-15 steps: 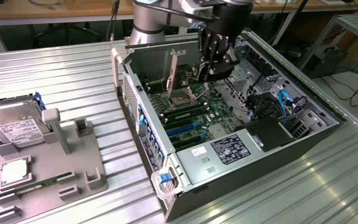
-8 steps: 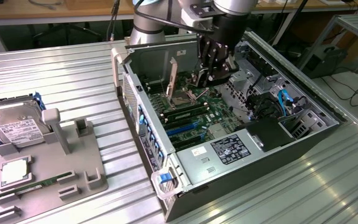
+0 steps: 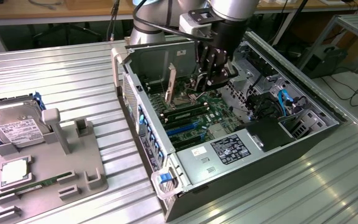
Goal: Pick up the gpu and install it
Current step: 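Insert the gpu into the slot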
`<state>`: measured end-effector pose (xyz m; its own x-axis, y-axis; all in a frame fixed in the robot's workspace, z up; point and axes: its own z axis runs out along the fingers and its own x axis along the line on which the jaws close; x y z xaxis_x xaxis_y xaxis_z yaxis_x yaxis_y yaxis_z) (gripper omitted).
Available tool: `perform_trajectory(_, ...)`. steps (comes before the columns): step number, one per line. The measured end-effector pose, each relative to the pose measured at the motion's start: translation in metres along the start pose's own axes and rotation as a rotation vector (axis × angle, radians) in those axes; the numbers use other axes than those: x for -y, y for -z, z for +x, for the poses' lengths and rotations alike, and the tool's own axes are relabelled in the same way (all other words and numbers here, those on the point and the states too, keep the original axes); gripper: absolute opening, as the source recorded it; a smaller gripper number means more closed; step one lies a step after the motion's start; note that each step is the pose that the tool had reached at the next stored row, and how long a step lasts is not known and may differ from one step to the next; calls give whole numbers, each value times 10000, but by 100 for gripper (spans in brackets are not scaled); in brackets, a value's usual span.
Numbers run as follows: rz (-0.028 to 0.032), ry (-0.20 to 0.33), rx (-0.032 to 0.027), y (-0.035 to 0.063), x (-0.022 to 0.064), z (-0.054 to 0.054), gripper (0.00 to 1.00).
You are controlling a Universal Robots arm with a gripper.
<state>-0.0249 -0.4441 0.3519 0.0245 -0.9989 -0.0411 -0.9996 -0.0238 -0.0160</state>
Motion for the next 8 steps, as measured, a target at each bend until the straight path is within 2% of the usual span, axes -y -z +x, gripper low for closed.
perform_trajectory(4, -2, 53, 1, -63, -34, 33, 27)
perform_trajectory(8, 12, -284, -5, -137, -43, 34, 27)
